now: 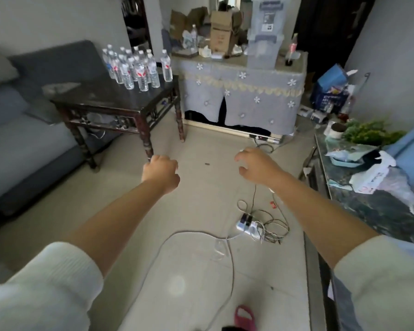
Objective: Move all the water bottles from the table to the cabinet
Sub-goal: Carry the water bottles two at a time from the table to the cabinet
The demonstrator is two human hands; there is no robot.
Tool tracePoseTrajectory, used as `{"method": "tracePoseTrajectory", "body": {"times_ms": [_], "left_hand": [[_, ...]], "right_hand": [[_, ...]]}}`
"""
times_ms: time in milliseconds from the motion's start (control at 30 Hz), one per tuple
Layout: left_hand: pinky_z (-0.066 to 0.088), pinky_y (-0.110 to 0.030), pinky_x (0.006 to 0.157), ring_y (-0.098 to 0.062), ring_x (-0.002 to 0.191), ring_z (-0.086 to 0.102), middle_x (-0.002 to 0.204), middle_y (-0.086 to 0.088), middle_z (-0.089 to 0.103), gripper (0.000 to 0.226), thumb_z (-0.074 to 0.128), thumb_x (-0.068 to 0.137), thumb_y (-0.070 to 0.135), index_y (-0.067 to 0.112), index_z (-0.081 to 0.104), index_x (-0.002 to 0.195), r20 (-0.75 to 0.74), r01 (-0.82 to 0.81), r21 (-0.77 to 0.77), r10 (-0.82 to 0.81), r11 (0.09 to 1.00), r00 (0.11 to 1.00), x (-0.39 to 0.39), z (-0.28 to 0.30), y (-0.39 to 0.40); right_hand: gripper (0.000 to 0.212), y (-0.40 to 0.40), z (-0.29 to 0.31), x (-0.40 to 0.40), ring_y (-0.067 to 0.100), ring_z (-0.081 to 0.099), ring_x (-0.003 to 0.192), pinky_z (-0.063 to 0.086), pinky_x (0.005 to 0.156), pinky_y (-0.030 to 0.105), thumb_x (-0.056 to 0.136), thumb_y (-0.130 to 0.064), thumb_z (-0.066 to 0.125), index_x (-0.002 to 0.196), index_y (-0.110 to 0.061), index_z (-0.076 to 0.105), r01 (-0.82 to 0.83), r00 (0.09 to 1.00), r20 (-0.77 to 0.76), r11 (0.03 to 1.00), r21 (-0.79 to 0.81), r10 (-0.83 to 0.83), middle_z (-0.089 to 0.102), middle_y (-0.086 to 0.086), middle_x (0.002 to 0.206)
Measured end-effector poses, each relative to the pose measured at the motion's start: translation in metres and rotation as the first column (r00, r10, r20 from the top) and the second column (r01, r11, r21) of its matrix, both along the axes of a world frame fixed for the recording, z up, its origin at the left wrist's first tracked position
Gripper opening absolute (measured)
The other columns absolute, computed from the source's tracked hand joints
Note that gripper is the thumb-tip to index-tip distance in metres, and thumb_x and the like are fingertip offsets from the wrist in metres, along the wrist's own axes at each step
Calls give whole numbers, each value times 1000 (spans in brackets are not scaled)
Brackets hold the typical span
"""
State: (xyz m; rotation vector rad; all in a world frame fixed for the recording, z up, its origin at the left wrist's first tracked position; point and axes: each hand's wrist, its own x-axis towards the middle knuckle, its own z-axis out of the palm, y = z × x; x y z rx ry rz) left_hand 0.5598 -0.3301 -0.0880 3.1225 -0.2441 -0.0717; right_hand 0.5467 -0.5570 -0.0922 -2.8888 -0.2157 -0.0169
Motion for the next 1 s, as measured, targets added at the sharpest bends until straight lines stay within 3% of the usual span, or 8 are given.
{"method": "tracePoseTrajectory", "body": {"times_ms": [233,400,500,700,1000], "left_hand": [[37,-40,104,-29,130,36,131,-11,48,37,53,90,19,15,55,126,20,-217,-55,219,975,976,101,25,2],[37,-41,104,-30,130,37,131,-11,49,34,50,91,19,13,57,124,58,-304,-91,310,948,949,174,43,1],[37,-41,104,-31,130,36,132,-13,48,35,47,91,18,13,56,125,75,-338,-88,344,937,936,215,48,7],[37,-42,103,-32,129,36,130,-13,48,35,45,92,19,12,57,124,124,-360,-91,370,928,921,301,57,31],[39,-42,102,-30,129,36,132,-11,48,35,46,93,22,14,55,126,172,-303,-55,308,951,936,466,85,100]], "right_hand": [[36,14,22,144,32,52,118,47,97,40,85,-11,54,121,-7,59,-178,983,62,983,45,175,52,15,128],[35,22,46,238,29,49,120,42,94,31,87,-9,52,122,-7,59,-248,964,120,966,68,239,53,14,127],[36,32,51,292,31,49,120,44,95,33,88,-11,52,123,-8,58,-289,953,110,955,64,281,52,16,126],[30,59,56,386,32,55,109,49,87,34,87,-12,51,115,-7,61,-321,942,125,945,65,311,54,16,119],[36,121,88,543,31,47,122,42,101,38,90,-13,51,126,-8,55,-247,957,172,967,70,232,51,14,130]]}}
